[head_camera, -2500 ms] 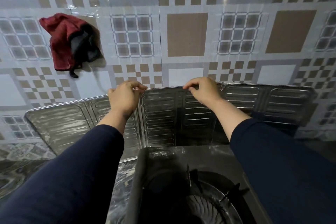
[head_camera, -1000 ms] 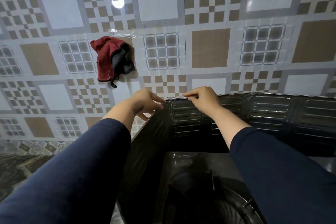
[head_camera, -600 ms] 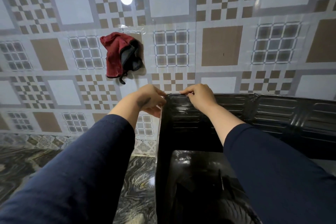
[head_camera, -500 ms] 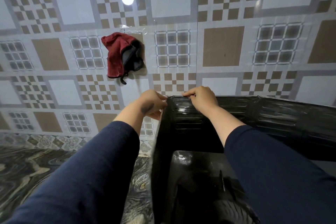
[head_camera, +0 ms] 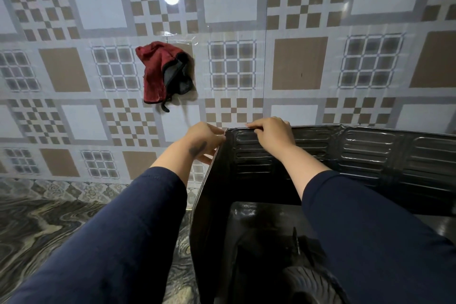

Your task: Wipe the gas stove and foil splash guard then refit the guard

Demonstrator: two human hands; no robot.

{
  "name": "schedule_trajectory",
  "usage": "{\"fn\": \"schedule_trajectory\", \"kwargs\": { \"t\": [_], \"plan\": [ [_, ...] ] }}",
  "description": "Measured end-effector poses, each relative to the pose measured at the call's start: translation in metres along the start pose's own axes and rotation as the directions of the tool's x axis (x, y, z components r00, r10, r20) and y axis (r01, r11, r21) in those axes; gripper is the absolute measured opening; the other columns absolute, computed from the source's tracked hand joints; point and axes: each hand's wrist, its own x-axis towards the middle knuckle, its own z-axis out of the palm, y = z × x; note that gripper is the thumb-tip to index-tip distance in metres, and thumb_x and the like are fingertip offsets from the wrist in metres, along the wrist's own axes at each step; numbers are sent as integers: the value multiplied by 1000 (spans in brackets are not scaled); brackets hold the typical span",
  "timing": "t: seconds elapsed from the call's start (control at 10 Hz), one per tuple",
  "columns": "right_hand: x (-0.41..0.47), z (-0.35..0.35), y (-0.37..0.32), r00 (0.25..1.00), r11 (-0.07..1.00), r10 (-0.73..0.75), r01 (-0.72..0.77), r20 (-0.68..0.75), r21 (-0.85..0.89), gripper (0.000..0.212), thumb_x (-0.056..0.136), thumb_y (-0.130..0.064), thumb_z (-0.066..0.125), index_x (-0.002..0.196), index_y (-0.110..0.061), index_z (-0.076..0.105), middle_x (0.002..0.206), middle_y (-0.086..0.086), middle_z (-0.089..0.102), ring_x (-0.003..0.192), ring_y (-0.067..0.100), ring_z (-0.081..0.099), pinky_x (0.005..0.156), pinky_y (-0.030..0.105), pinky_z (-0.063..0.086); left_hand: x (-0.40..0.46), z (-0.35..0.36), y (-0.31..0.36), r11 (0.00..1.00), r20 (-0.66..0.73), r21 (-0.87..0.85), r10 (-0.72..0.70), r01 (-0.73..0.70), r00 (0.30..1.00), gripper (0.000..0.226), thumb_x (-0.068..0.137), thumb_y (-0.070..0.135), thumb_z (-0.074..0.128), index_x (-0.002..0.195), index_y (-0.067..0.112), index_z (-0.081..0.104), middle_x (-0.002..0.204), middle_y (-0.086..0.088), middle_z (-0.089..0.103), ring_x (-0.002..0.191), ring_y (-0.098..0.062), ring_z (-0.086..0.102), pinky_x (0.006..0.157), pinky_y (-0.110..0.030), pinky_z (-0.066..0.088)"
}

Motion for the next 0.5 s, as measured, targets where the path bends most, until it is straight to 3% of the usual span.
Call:
{"fn": "schedule_trajectory", "kwargs": {
  "t": [0.2, 0.3, 0.4, 0.5],
  "plan": [
    [-6, -7, -7, 1000, 1000, -21, 21, 0, 1, 31, 95, -18, 52, 122, -30, 63, 125, -1, 65, 117, 27, 54, 101, 37, 36, -5, -5, -2, 997, -13, 59, -40, 41, 999, 52, 93, 30, 57, 140, 13, 43, 100, -4, 62, 71, -11, 60, 40, -22, 50],
    [-7, -6, -9, 1000, 1000, -26, 26, 3, 0, 31, 95, -18, 53, 122, -30, 62, 124, 0, 65, 116, 27, 53, 101, 37, 37, -6, -6, -3, 991, 9, 133, -36, 35, 999, 49, 94, 34, 53, 137, 12, 47, 107, -6, 62, 77, -14, 61, 46, -24, 50],
    [-10, -11, -12, 1000, 1000, 14, -14, 19, 28, 32, 93, -20, 56, 122, -34, 61, 126, 6, 62, 116, 31, 52, 101, 40, 39, -5, -5, -4, 975, -14, 221, -9, 12, 1000, 47, 95, 37, 50, 136, 13, 49, 123, -9, 60, 101, -24, 61, 64, -30, 55],
    [-22, -23, -18, 999, 999, -32, 32, 28, 6, 37, 90, -20, 60, 126, -32, 59, 134, 2, 58, 125, 27, 47, 105, 42, 35, -11, -4, 0, 953, -47, 303, 26, -11, 999, 51, 94, 36, 51, 140, 14, 45, 143, -10, 49, 128, -28, 49, 104, -38, 41]
  ]
}}
